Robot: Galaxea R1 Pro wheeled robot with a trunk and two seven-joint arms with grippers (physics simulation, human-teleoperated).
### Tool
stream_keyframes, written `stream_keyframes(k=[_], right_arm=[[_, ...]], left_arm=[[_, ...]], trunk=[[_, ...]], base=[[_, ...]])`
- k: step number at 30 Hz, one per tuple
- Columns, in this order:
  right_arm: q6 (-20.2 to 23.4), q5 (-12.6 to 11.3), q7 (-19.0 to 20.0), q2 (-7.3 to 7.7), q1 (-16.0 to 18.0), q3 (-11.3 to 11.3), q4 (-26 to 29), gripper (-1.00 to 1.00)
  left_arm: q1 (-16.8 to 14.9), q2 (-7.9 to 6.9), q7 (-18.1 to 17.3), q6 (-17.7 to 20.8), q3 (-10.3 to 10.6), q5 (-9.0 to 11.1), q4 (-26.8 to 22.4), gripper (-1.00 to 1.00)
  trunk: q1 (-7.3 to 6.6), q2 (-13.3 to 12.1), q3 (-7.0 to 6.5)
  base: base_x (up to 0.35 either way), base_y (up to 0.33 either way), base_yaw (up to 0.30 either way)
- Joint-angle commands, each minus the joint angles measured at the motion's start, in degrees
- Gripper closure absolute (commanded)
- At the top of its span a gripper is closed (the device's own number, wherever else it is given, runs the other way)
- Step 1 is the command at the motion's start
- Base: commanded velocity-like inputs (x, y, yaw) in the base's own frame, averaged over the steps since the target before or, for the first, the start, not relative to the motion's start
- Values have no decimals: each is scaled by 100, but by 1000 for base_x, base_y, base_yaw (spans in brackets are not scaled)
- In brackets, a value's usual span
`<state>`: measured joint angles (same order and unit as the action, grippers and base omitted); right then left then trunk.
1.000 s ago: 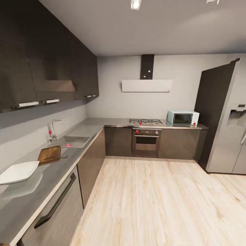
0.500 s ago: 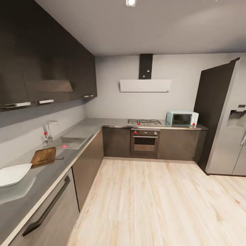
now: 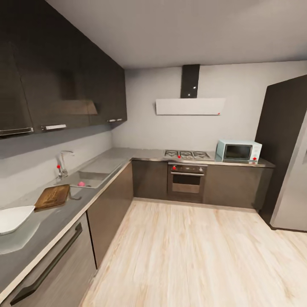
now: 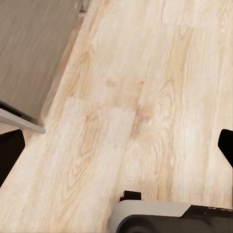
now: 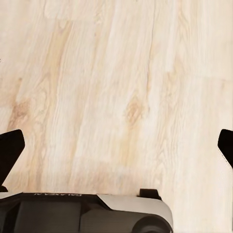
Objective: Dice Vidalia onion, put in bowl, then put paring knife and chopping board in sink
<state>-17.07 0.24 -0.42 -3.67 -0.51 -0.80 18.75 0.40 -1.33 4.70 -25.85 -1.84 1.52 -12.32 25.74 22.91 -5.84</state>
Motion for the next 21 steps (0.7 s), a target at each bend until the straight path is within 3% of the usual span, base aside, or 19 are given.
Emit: stream_keyframes(k=[1,21], right_arm=[[-7,2,-5,0,-6,-8,7,-100],[-6,2,-11,-10,-6,-8,6,-100]], left_arm=[[4,1,-3,-8,-11,15,-7,-100],[4,3,-5,-8,-11,15,-7,-100]], trunk=[[4,1,-2],[4,1,-2]], base=[[224,-229,280],[224,-229,283]])
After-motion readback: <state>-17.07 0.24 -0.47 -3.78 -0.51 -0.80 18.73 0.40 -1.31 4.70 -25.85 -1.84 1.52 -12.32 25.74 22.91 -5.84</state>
